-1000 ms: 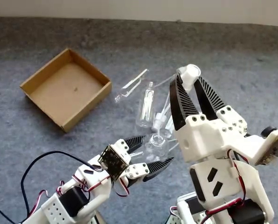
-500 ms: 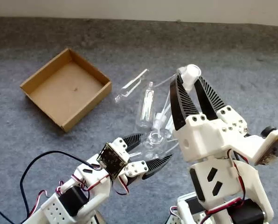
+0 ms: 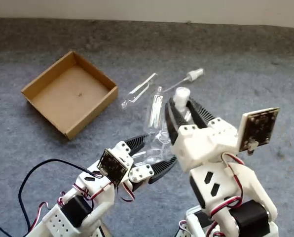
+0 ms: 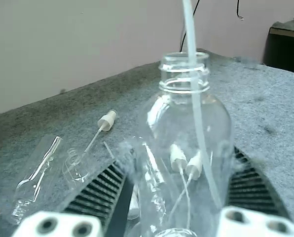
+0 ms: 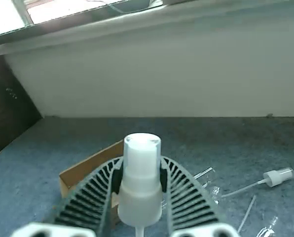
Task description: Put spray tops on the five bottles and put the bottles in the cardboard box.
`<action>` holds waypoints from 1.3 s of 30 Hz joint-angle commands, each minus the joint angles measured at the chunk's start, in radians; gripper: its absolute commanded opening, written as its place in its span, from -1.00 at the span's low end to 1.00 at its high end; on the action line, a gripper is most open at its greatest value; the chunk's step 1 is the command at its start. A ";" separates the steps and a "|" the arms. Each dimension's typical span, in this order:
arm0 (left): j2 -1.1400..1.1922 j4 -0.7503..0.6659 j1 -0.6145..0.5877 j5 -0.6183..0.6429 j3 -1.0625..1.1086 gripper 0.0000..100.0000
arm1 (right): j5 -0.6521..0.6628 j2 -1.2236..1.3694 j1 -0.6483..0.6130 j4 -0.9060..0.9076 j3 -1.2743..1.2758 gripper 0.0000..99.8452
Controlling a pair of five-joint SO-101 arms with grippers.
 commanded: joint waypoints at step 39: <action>-0.016 -0.035 -0.019 0.009 0.019 -0.62 | 0.009 0.001 0.473 0.147 -0.165 -1.00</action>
